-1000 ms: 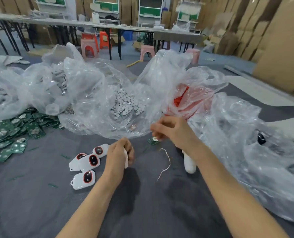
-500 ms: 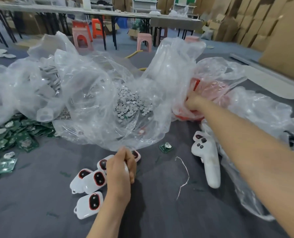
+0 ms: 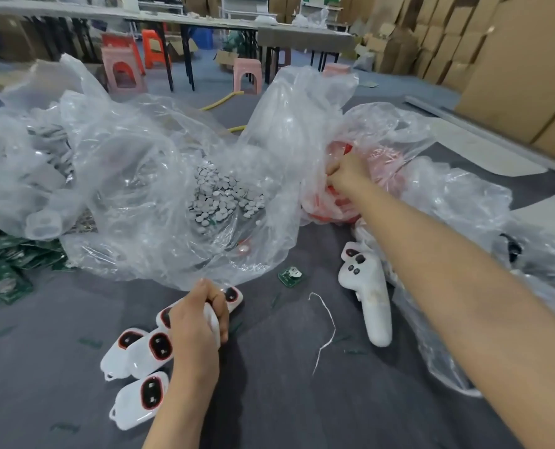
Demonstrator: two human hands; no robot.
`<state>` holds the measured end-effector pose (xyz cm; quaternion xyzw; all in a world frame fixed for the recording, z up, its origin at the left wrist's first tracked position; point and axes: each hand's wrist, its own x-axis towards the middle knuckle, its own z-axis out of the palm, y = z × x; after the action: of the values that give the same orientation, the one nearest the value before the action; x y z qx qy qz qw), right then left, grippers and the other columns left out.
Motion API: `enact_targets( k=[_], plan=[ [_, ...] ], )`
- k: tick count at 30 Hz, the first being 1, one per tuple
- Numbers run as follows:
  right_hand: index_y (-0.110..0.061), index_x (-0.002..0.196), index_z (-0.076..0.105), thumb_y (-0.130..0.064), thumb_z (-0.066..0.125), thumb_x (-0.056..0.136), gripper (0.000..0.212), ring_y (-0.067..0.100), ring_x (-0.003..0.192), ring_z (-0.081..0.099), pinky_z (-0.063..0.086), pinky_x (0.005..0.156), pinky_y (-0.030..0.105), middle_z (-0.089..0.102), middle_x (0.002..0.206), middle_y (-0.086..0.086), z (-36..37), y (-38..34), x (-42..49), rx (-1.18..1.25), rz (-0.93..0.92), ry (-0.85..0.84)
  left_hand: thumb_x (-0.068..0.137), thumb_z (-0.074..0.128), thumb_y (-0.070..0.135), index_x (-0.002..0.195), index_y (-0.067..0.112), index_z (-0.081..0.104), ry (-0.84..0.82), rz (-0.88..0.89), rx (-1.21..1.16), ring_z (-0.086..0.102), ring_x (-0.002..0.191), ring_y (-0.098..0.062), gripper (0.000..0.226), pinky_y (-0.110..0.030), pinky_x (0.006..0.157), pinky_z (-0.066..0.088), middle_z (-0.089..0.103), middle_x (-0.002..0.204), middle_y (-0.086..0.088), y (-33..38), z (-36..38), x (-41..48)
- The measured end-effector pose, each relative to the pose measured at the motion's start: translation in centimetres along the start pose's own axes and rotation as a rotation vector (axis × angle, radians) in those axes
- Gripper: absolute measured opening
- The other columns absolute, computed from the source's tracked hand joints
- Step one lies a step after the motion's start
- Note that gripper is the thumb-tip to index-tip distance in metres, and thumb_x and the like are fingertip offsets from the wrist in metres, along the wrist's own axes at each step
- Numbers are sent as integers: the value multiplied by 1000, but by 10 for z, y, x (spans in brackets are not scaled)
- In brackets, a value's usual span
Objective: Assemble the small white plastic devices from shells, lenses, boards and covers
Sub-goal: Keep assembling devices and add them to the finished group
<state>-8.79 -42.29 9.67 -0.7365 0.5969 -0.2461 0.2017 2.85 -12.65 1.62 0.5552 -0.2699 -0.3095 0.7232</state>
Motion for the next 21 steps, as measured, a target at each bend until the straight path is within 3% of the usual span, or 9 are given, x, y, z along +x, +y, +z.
enact_targets(
  k=[1, 2, 4, 8, 11, 15, 17, 21],
  plan=[
    [-10, 78, 67, 2, 71, 75, 12, 22, 84, 63, 54, 76, 33, 65, 82, 4, -3, 0, -2, 60, 37, 15, 86, 33, 26, 37, 24, 40, -10, -1, 19, 24, 37, -14, 50, -26, 44, 23, 31, 35, 2, 0, 0, -1],
    [-7, 86, 68, -4, 77, 74, 16, 24, 88, 66, 55, 80, 35, 68, 89, 6, -5, 1, -4, 105, 84, 30, 85, 34, 29, 37, 23, 39, -17, -1, 37, 25, 37, -14, 48, -28, 47, 22, 31, 35, 1, 0, 1, -2],
    [-8, 83, 62, -10, 84, 69, 26, 24, 94, 66, 55, 81, 33, 67, 94, 7, -10, 2, -9, 157, 163, 53, 83, 35, 33, 37, 18, 37, -29, 23, 75, 25, 38, -15, 49, -30, 50, 22, 31, 35, -2, 1, 3, -5],
    [-3, 108, 61, -15, 85, 70, 47, 26, 95, 66, 55, 62, 31, 67, 106, 13, -14, 2, -18, 298, 267, 55, 86, 33, 36, 42, 2, 32, -35, 110, 160, 27, 38, -12, 56, -25, 49, 28, 28, 34, -8, 0, 4, -9],
    [-1, 107, 64, -18, 78, 77, 38, 27, 92, 68, 57, 79, 37, 69, 105, 16, -13, 1, -18, 388, 308, 90, 87, 33, 37, 41, 2, 32, -31, 122, 167, 27, 39, -11, 57, -19, 47, 28, 29, 35, -8, 0, 3, -9],
    [-2, 106, 66, -13, 75, 79, 30, 25, 91, 68, 57, 82, 37, 70, 102, 15, -13, -2, -18, 439, 337, 73, 87, 33, 37, 41, 0, 31, -15, 111, 162, 29, 40, -12, 58, -19, 48, 29, 29, 35, -9, -2, 3, -8],
    [-1, 108, 66, -12, 78, 77, 35, 25, 90, 66, 57, 83, 38, 70, 104, 15, -13, -4, -18, 468, 342, 52, 87, 34, 37, 42, -1, 31, -11, 107, 159, 29, 40, -13, 59, -19, 48, 29, 30, 35, -10, -3, 3, -8],
    [-1, 118, 56, -30, 77, 78, 53, 30, 95, 66, 57, 80, 38, 65, 110, 15, -13, -4, -20, 527, 367, 94, 87, 34, 36, 41, 0, 33, -19, 106, 147, 30, 41, -15, 58, -20, 47, 30, 30, 36, -11, -3, 2, -8]
  ],
)
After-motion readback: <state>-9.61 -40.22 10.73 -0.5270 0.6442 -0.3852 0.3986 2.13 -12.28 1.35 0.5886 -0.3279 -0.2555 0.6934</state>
